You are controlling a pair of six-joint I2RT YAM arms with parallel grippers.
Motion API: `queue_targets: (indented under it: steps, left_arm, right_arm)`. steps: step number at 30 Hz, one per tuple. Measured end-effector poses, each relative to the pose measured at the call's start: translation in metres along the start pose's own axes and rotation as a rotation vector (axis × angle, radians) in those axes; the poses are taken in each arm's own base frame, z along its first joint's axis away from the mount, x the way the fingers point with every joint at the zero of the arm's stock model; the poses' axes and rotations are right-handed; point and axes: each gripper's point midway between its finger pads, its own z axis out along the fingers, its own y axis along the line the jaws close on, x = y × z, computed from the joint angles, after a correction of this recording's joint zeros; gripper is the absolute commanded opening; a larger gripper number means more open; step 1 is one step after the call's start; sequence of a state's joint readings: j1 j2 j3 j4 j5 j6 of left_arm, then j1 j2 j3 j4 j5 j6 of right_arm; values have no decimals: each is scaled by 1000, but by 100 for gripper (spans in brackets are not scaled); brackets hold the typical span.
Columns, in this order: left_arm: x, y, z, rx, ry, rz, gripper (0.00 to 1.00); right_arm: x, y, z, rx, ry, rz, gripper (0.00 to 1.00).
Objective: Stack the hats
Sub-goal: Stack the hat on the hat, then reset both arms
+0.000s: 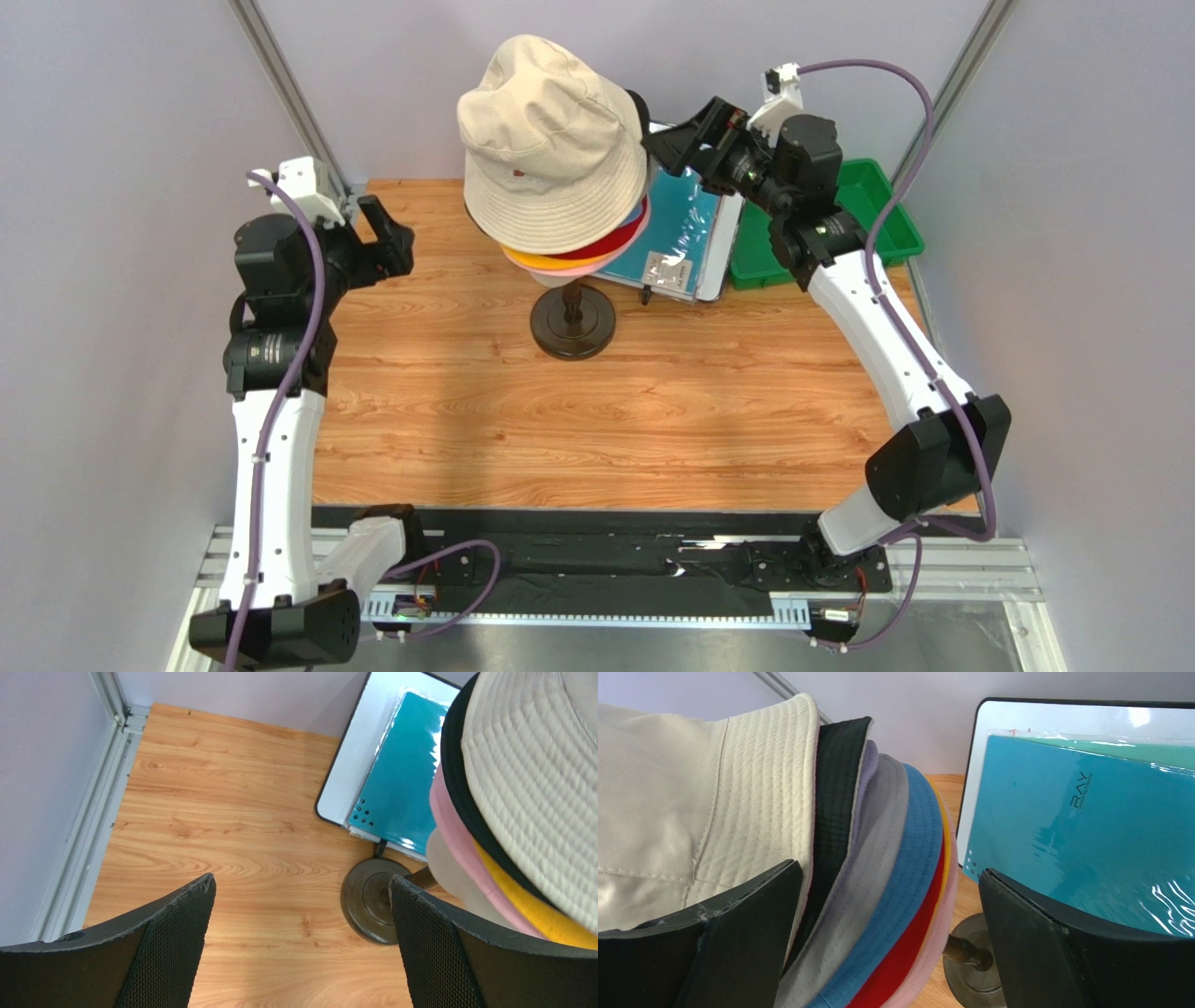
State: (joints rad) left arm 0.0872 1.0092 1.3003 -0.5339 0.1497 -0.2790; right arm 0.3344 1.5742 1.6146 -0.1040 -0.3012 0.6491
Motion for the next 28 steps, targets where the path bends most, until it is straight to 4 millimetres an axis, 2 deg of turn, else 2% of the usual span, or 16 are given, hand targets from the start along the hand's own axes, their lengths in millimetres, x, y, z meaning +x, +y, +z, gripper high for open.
queue_targets:
  steps: [6, 10, 14, 17, 20, 25, 28]
  left_arm:
    - [8, 6, -22, -22, -38, 66, 98]
    - [10, 8, -30, -25, -63, 96, 98]
    - [17, 9, -35, -23, -63, 115, 99]
    - [28, 12, -39, -28, -54, 120, 99]
    - [36, 16, -43, -42, -43, 123, 99]
    - [36, 18, -45, -56, -46, 129, 99]
    - [37, 19, -45, -63, -44, 130, 99]
  right_arm:
    - [-1, -30, -44, 83, 8, 16, 100]
    - [-13, -38, -75, 126, -37, -9, 100]
    - [-12, -47, -114, 237, -89, -82, 100]
    - [9, -75, -151, 378, -110, -129, 100]
    - [45, -116, -185, 530, -88, -152, 100]
    - [99, -165, -222, 682, -32, -178, 100]
    - [107, -175, -233, 724, -22, -202, 100]
